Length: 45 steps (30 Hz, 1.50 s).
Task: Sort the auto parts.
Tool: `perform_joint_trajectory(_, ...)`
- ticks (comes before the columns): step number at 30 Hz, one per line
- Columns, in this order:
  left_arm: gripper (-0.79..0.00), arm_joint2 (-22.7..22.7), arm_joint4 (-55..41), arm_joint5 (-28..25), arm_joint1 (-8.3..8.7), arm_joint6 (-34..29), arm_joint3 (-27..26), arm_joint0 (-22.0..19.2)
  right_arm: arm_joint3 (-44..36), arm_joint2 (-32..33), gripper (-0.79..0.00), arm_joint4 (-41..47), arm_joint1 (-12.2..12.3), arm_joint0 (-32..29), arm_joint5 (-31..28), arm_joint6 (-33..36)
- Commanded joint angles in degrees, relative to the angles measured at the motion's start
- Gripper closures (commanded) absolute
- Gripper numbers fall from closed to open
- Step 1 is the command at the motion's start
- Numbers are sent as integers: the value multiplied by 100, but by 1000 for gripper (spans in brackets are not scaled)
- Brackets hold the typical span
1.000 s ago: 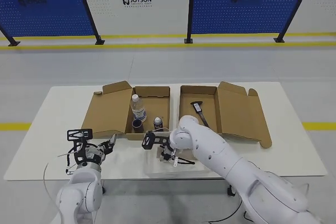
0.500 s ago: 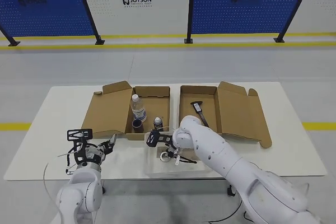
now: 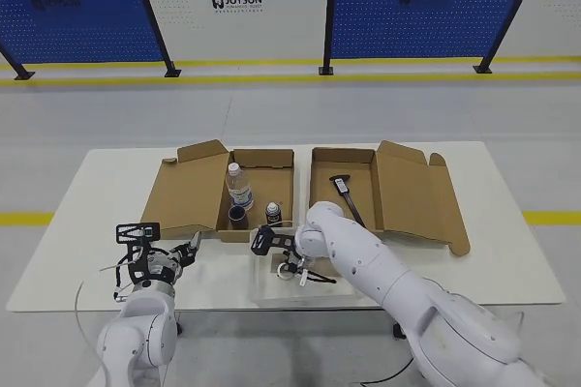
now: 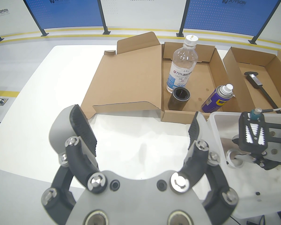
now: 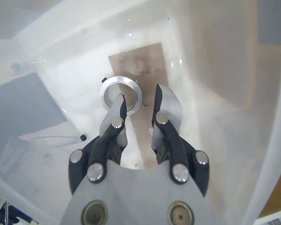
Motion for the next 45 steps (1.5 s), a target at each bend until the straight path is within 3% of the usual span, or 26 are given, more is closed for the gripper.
perform_joint_trajectory(1,-785,0,0,0,0,0,0,0,92,-19,-280,-11,-41,30,-23,-27)
perform_joint_trajectory(11,-785,0,0,0,0,0,0,0,516,-111,-240,15,-261,124,-164,-57)
perform_joint_trajectory(13,-785,0,0,0,0,0,0,0,609,-121,-163,30,-302,146,-202,-57)
perform_joint_trajectory(15,-785,0,0,0,0,0,0,0,696,-132,-148,28,-339,165,-225,-77)
perform_joint_trajectory(17,-785,0,0,0,0,0,0,0,773,-141,0,30,-376,178,-247,-95)
perform_joint_trajectory(28,-785,0,0,0,0,0,0,0,903,-17,0,182,-457,292,-370,-296)
perform_joint_trajectory(36,-785,0,0,0,0,0,0,0,341,381,0,374,-198,272,-464,-491)
perform_joint_trajectory(45,-785,0,0,0,0,0,0,0,-1145,1503,0,699,544,-485,-550,-781)
